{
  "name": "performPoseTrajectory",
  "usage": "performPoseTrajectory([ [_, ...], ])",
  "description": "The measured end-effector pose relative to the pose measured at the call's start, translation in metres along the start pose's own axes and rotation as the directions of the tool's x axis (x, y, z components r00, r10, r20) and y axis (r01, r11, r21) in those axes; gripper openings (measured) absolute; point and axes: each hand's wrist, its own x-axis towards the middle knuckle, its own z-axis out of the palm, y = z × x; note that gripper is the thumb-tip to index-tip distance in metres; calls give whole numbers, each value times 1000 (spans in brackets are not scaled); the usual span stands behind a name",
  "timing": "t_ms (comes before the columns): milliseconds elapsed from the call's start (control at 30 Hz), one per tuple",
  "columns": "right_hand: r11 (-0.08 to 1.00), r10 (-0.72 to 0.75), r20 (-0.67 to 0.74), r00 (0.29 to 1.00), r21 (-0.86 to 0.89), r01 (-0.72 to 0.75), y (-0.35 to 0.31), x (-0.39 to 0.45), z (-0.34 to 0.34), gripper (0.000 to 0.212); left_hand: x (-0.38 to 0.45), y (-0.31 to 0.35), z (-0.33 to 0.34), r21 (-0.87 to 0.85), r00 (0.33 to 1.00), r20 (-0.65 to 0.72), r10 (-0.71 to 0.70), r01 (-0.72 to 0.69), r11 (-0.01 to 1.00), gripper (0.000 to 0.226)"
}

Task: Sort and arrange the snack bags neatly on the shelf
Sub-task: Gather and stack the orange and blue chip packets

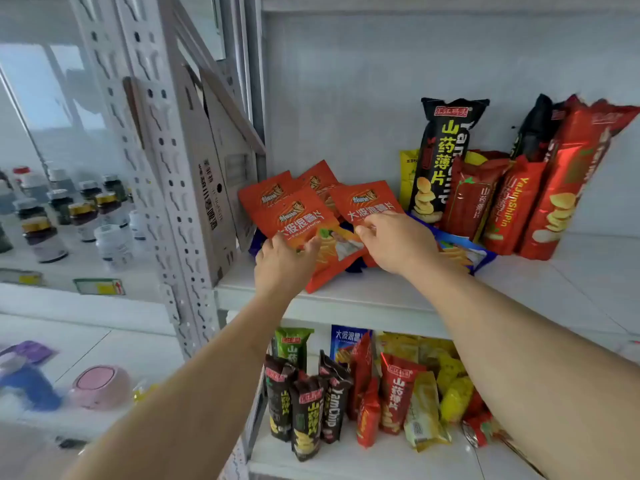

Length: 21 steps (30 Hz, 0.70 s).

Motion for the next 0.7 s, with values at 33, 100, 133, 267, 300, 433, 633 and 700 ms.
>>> performPoseTrajectory([
  [33, 999, 29, 10, 1000, 29, -29, 4, 12, 7, 42, 10, -1, 7, 29, 999, -10, -43, 44, 999, 91],
  [100, 992, 93, 43, 995, 82, -97, 16, 36, 22, 47, 33, -5, 23, 83, 990, -27, -136, 138, 987, 106],
  [133, 982, 133, 93, 987, 120, -144, 19, 46, 26, 50, 41, -7, 30, 99, 986, -28, -167, 169, 981, 111],
  [267, 938, 246, 142, 959, 213, -272, 44, 82, 50, 61, 65, -19, 62, 187, 989, -106, -102, 120, 975, 115],
  [300, 932, 274, 137, 952, 208, -298, 51, 88, 56, 62, 67, -22, 66, 213, 990, -117, -74, 98, 972, 115],
  [433, 884, 440, 160, 884, 94, -458, 72, 102, 78, 69, 70, -29, 71, 289, 987, -157, 44, 3, 957, 107],
  [633, 813, 493, 236, 837, 218, -540, 82, 122, 99, 70, 78, -24, 75, 357, 980, -169, 102, -36, 933, 121],
  [700, 803, 503, 191, 843, 258, -537, 82, 129, 102, 73, 80, -23, 78, 335, 978, -180, 106, -40, 942, 122],
])
